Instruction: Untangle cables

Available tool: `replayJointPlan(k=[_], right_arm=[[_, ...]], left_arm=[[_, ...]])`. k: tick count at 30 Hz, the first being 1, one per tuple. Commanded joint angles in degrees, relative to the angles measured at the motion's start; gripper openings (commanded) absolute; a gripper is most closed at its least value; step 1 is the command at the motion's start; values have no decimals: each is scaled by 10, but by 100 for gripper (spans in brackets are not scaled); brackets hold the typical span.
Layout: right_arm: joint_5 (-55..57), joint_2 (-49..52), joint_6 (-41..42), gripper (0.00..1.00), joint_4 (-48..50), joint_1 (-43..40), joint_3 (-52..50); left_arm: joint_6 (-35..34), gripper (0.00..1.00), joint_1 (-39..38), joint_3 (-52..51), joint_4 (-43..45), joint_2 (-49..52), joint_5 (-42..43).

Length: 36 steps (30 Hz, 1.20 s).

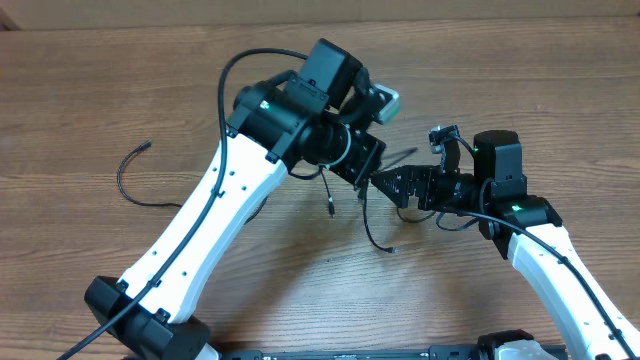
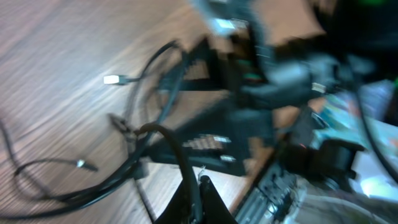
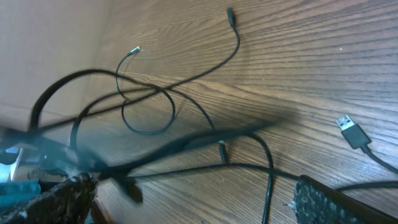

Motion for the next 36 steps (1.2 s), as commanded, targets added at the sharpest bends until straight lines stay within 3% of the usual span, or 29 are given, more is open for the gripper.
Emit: replayJointPlan(k=[1, 7, 11, 13, 17, 20, 29, 36], right_arm=[[47, -2, 30, 96, 0, 3, 10], [304, -1, 187, 81, -45, 3, 7], [413, -1, 287, 80, -89, 3, 5], [389, -1, 280, 80, -76, 3, 4], [226, -1, 174, 83, -26, 3, 4], [153, -1, 155, 86, -4, 3, 4], [72, -1, 129, 88, -39, 3, 2], [89, -1, 71, 89, -113, 3, -12]], left_arm=[[59, 4, -12, 6, 2, -4, 73], [94, 4, -13, 6, -21, -4, 80], [123, 4, -8, 6, -54, -4, 78], [136, 4, -8, 6, -69, -4, 72], [135, 4, -8, 6, -88, -4, 12], [126, 4, -7, 6, -87, -4, -6], [119, 4, 4, 12, -38, -22, -8], [50, 4, 54, 37, 41, -78, -52]])
